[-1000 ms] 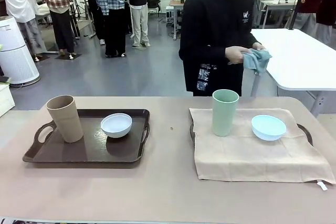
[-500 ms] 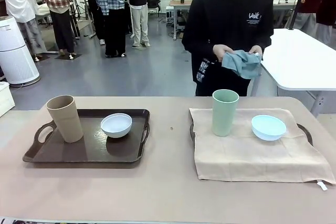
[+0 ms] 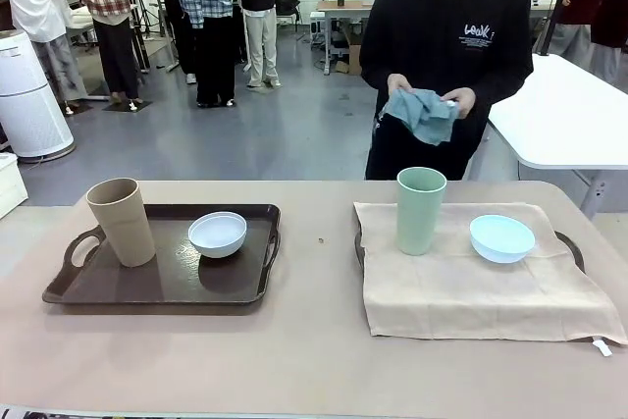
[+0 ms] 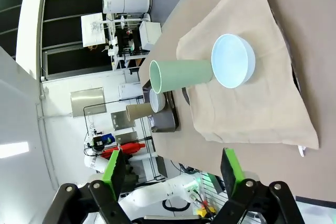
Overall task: Set up a tray with a mat and arrange the tableware.
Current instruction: Pick up the Picnic Bowl and Reusable plastic cup from the Handle tray in front of the human's position and hold them in the air.
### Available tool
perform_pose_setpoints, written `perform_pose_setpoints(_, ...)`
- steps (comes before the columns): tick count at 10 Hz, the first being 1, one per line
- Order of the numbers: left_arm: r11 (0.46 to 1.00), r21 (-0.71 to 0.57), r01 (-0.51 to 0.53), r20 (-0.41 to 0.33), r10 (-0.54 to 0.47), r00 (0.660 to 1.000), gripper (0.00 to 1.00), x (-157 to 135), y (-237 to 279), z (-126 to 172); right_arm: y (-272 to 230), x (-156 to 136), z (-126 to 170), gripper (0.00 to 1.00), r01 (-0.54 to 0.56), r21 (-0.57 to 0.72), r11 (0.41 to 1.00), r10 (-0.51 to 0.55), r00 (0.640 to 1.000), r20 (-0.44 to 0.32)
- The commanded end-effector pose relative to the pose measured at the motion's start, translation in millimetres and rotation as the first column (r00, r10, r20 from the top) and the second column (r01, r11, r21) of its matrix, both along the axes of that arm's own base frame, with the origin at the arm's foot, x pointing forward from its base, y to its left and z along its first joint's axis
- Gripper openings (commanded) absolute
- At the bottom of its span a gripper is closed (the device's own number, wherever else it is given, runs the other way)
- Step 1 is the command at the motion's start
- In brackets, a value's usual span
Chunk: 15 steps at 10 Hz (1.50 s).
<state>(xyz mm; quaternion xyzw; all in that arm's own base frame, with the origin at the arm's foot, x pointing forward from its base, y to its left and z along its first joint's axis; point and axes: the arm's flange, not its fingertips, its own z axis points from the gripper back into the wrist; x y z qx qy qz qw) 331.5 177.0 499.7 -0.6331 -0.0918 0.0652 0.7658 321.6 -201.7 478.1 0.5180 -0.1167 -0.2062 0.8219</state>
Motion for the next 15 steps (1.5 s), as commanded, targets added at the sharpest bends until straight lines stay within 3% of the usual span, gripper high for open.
perform_pose_setpoints(1,1.0,-0.015,0.001,0.023,0.0,1.0,1.0,-4.4,-1.3,1.0,-2.7,0.9,2.4,0.95,-0.009,0.011,1.0,0.009,1.0,0.001)
perform_pose_setpoints(15,1.0,-0.015,0.001,0.023,0.0,1.0,1.0,-4.4,-1.3,1.0,-2.7,0.9,2.4,0.95,-0.009,0.011,1.0,0.009,1.0,0.001)
